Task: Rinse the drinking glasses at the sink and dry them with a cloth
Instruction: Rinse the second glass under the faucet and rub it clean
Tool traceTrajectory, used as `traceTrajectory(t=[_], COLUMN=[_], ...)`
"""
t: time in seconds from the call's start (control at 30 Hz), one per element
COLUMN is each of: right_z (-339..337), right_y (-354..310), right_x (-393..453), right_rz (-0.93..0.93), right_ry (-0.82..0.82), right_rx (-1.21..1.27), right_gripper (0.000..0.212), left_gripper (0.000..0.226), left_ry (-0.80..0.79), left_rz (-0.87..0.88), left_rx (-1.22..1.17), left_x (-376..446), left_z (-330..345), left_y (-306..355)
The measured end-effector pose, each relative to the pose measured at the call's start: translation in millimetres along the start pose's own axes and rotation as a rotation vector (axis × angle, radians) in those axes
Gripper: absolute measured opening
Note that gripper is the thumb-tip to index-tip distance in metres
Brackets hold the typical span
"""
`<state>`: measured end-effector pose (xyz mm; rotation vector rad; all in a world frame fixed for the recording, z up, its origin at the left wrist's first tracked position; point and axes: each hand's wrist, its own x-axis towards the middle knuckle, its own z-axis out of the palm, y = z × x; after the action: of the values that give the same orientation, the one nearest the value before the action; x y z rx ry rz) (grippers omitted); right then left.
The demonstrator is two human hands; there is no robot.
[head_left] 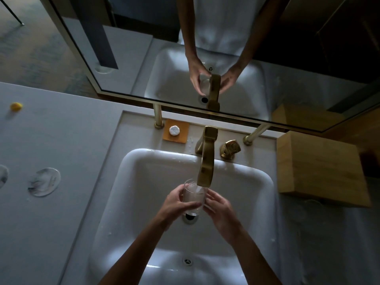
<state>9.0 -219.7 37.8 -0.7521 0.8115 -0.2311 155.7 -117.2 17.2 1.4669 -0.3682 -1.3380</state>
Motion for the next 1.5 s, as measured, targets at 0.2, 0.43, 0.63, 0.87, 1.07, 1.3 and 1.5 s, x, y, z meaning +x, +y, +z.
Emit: traceTrajectory(t=[0.2,0.43,0.63,0.87,1.07,1.3,1.5], right_z=[7,13,4,19,14,16,12], right_y=[2,-2,-11,-22,-22,-17,-19], right_x=[1,1,-1,7,8,19,24], right_rz=[-0.04,-0.099,-0.1,-0.115,-0.112,-0.084,-0.085], right_ry=[-0.103,-0.102,-0.014,-0.053,-0.029,-0.019,-0.038], right_rx=[-0.055,-0.229,-0.299,-0.431,-0.432,-0.461,-0.441], right_gripper=[0.054,0.051,0.066,0.069,0.072,0.071,0.07], left_gripper=[0.05,0.046,0.056,0.087,0.083,0.081,0.082], left_ry=[-0.086,-0.09,-0.131,-0.12,-0.083,-0.007,0.002], left_rz=[-0.028,-0.05,-0.03,0.048,0.054,0.062,0.061], left_rx=[-0.071,-0.142,-0.06,0.011,0.074,0.026,0.073], left_x=[-6,-12,-13,-8,-7,-10,-6], left_z=[-11,-16,-11,-26,-26,-31,-30], left_y=[5,4,9,15,8,0,1])
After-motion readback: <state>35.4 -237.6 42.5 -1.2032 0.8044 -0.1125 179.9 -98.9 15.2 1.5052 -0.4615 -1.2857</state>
